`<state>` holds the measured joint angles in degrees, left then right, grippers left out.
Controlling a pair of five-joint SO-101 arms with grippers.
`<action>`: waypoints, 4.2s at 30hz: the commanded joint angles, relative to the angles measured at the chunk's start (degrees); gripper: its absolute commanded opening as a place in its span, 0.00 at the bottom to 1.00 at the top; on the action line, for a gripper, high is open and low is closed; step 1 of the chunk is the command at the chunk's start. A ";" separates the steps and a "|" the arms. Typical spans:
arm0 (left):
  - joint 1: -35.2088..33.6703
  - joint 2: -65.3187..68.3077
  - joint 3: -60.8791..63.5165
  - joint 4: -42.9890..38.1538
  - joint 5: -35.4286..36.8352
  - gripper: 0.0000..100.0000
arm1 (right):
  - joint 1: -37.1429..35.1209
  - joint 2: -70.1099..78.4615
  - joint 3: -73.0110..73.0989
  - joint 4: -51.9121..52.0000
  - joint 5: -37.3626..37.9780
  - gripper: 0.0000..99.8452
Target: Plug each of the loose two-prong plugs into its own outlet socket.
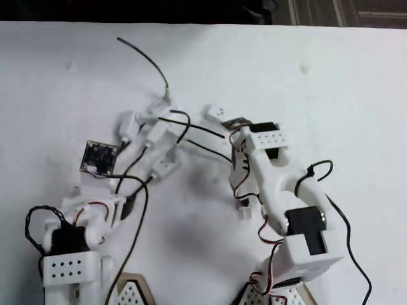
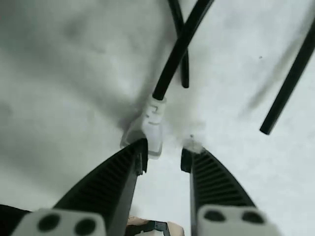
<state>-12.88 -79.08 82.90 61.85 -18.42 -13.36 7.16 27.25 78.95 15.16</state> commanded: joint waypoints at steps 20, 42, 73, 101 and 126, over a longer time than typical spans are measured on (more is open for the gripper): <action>-0.48 -0.75 -0.18 0.26 0.35 0.31 | -7.34 1.10 -1.67 -2.33 -4.75 0.02; -0.04 -0.84 -2.46 -2.99 0.88 0.31 | -8.04 -55.34 7.82 12.88 2.64 0.02; 47.69 -0.84 -35.25 13.10 14.68 0.25 | -33.89 -70.64 3.16 16.22 -2.64 0.02; 28.44 -0.22 -33.49 3.78 11.08 0.25 | -10.86 -70.64 0.00 18.95 1.49 0.02; 26.86 83.82 -93.89 -1.76 -3.16 0.33 | 10.68 -71.16 6.24 16.84 4.22 0.02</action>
<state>14.37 -3.56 1.93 61.67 -19.82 -4.92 -63.52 33.85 96.53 18.86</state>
